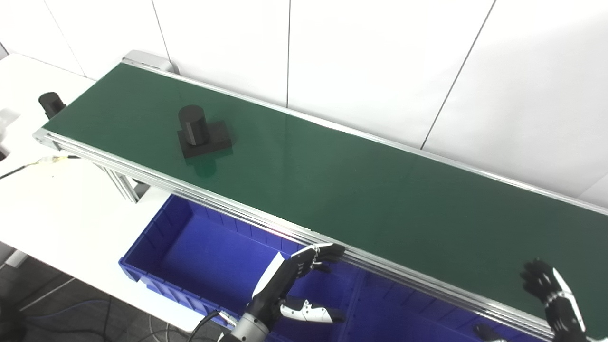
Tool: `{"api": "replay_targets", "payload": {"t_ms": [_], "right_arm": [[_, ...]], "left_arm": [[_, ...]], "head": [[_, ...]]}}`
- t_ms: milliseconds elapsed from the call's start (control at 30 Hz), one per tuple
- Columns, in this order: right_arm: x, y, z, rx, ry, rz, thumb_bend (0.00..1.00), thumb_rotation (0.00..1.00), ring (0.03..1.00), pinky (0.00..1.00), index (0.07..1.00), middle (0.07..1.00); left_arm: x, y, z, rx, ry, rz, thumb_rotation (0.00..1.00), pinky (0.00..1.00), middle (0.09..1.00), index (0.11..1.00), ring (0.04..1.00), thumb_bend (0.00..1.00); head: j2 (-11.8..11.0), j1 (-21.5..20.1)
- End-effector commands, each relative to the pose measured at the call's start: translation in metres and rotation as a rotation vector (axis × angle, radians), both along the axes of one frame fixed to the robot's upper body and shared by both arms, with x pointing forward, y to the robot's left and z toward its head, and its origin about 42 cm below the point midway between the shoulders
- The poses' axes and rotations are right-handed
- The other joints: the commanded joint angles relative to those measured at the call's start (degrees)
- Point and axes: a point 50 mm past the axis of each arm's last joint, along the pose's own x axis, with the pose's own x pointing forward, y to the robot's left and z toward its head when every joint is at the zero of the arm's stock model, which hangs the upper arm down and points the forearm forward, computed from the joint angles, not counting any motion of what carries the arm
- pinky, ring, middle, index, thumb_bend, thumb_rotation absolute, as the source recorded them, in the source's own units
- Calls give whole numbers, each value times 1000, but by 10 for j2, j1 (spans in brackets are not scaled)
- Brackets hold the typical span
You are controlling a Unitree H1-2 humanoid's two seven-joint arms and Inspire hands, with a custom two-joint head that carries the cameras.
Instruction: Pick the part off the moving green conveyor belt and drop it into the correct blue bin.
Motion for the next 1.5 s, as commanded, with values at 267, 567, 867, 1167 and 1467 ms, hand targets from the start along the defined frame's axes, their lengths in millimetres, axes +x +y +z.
{"api": "replay_targets", "payload": {"t_ms": [267,567,867,1167,1467], "right_arm": [[19,9,23,-21,-144,62,792,395,793,737,853,825],[43,21,36,-64,-208,87,810,440,770,687,840,815],[75,29,54,-139,-191,138,824,515,796,729,865,835],[88,31,62,-87,-157,167,816,493,793,727,868,833],[95,28,68,-97,-152,167,831,484,791,731,867,829]], "left_arm": [[6,2,0,23,-62,14,333,711,800,767,778,979],[7,7,-7,50,-57,25,367,681,788,758,761,1000],[11,9,-12,62,-55,54,354,653,772,743,742,998],[11,15,-6,77,-93,68,343,658,778,742,747,1000],[7,25,-5,157,-159,86,331,682,771,740,750,1000]], "head": [[-26,-22],[-46,-44],[-54,-59],[-49,-61],[-50,-58]]}}
